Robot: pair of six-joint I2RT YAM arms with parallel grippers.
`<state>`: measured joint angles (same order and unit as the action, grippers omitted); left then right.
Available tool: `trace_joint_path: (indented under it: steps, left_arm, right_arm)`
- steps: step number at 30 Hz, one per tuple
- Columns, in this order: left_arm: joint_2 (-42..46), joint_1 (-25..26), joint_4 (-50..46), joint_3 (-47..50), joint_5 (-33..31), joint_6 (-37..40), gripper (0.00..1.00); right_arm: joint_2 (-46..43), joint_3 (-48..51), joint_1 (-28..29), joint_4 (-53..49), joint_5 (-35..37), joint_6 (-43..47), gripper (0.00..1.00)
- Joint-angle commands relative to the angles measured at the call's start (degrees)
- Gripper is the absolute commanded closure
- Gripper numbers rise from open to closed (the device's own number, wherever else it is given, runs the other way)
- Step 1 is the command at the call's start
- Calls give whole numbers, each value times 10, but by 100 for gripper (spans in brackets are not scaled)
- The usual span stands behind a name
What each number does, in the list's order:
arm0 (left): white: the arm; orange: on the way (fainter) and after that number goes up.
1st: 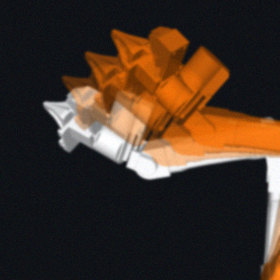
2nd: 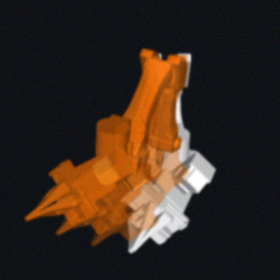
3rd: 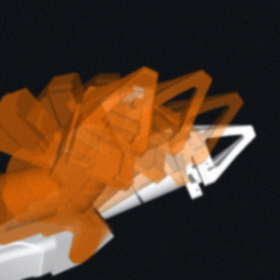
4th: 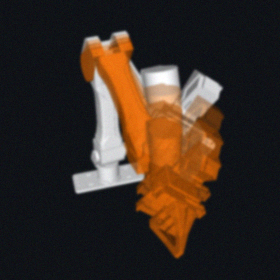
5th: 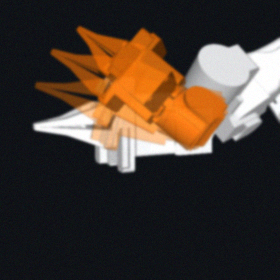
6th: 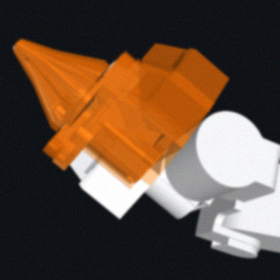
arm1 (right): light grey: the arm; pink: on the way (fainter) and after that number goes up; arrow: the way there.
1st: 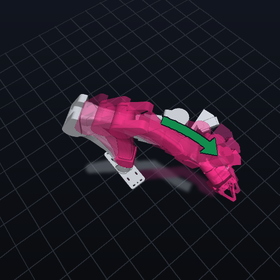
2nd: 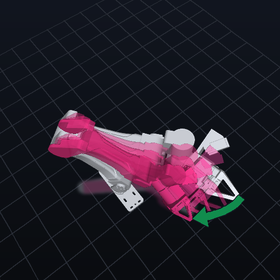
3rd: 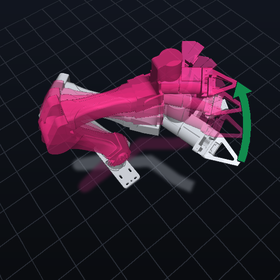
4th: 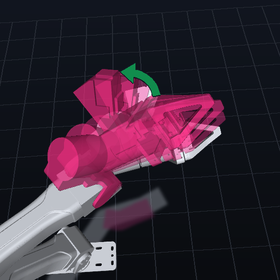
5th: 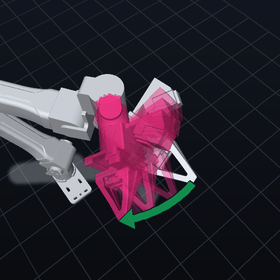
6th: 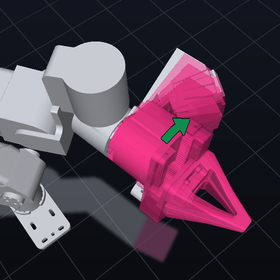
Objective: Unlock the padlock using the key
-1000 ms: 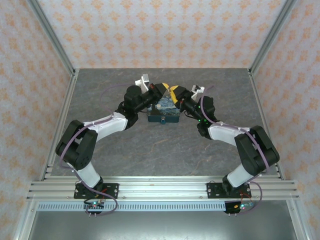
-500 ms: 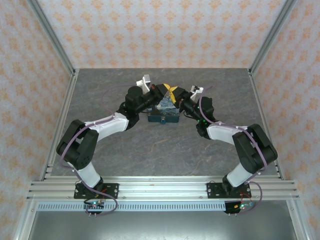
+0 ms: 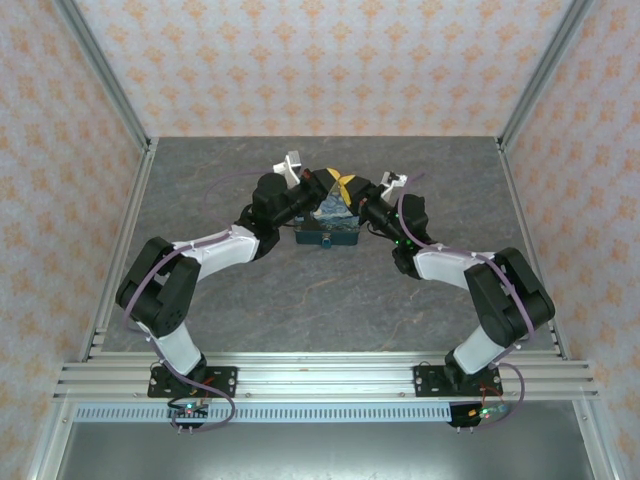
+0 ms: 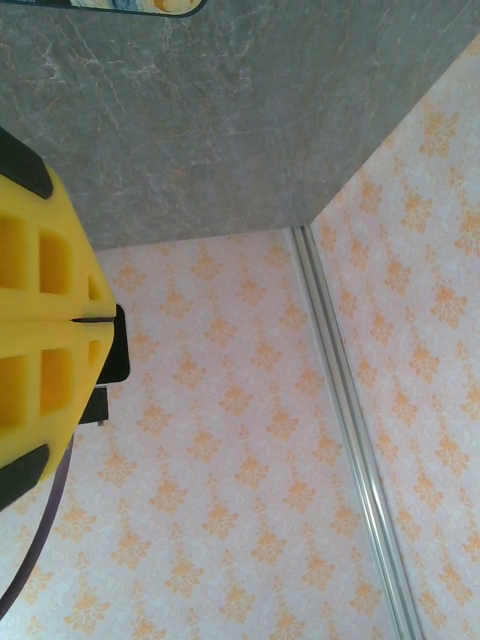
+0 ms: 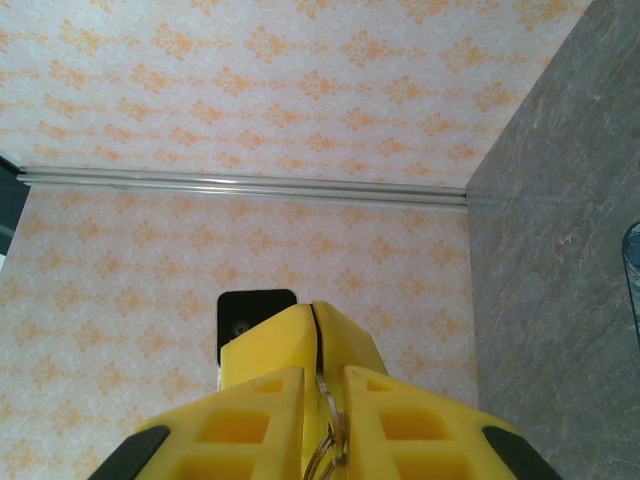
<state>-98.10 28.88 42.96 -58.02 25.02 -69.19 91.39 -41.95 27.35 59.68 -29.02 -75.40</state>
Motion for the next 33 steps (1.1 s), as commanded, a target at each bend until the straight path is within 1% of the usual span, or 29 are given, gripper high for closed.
trace_joint_path:
  steps: [1, 7, 14, 21, 27, 30, 33]
  left_arm:
    - [-4, 5, 11, 0, -13, -2, 100]
    - [-5, 5, 6, -1, -18, -2, 100]
    - [-6, 5, 5, 1, -19, -3, 100]
    - [-4, 5, 7, 5, -18, -4, 100]
    - [-4, 5, 15, 12, -21, -11, 100]
    - [-4, 5, 23, 18, -22, -19, 100]
    - [-3, 5, 27, 22, -23, -23, 100]
  right_arm:
    - [-7, 5, 4, 42, -15, -2, 82]
    - [-10, 13, 4, 42, -13, -1, 81]
    - [-10, 19, 4, 42, -11, -1, 83]
    - [-5, 13, 3, 44, -7, -2, 92]
    - [-2, 8, 2, 47, 0, -5, 92]
    - [1, 5, 1, 52, 0, -7, 90]
    - [5, 0, 1, 54, -1, -10, 90]
